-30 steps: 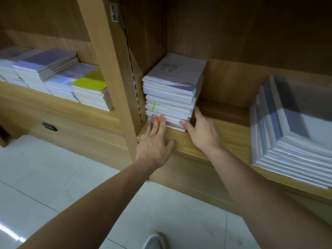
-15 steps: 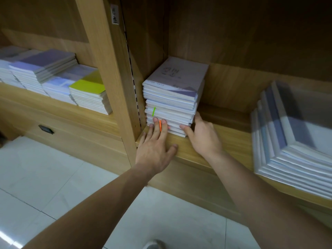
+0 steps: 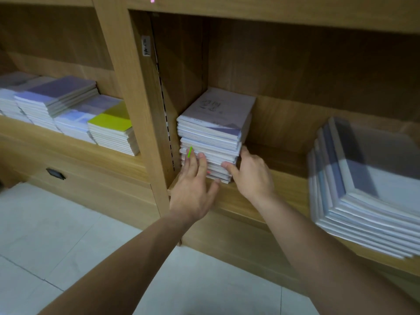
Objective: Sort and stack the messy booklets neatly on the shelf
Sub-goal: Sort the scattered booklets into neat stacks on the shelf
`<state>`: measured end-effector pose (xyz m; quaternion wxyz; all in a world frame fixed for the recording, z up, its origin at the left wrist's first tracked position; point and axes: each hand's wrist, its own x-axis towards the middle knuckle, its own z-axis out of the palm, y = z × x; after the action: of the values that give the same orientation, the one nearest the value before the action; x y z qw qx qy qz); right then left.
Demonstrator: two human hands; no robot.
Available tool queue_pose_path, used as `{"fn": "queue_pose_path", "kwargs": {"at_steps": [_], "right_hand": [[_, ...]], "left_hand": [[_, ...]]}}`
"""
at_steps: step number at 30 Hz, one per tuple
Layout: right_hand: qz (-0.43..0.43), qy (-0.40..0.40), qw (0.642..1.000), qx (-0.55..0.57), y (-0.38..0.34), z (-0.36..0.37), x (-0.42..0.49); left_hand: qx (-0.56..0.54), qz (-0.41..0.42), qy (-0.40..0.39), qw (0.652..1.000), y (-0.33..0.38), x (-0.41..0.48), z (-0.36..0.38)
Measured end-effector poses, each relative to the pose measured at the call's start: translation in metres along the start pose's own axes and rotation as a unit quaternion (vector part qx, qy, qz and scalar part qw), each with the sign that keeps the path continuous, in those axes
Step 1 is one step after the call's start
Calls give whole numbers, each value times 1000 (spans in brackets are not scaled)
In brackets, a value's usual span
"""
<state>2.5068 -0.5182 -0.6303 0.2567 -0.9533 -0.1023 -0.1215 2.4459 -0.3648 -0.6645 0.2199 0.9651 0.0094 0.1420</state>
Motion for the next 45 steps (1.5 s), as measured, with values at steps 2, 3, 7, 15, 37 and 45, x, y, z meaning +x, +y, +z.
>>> {"fn": "queue_pose_path", "kwargs": {"at_steps": [2,3,7,15,37,45], "right_hand": [[-3,8,1000,-25,-2,2,2],[-7,12,999,-38,-3,2,2],[-12,9,999,-37,-4,1,-2],[-9,31,998,-51,-7,-11,6],[-25,63,998,-12,-30,-38,14],[-16,12,1000,-4,-31,-48,25]], "left_hand": [[4,8,0,1000,-2,3,4],[1,17,-6,1000,-4,2,5],[-29,40,-15,999,-6,-3,4],[-11,31,3,999,-7,7,-2],[-54,59,85,993,6,19,-36],[-23,91,63,994,-3,25,-48]]}}
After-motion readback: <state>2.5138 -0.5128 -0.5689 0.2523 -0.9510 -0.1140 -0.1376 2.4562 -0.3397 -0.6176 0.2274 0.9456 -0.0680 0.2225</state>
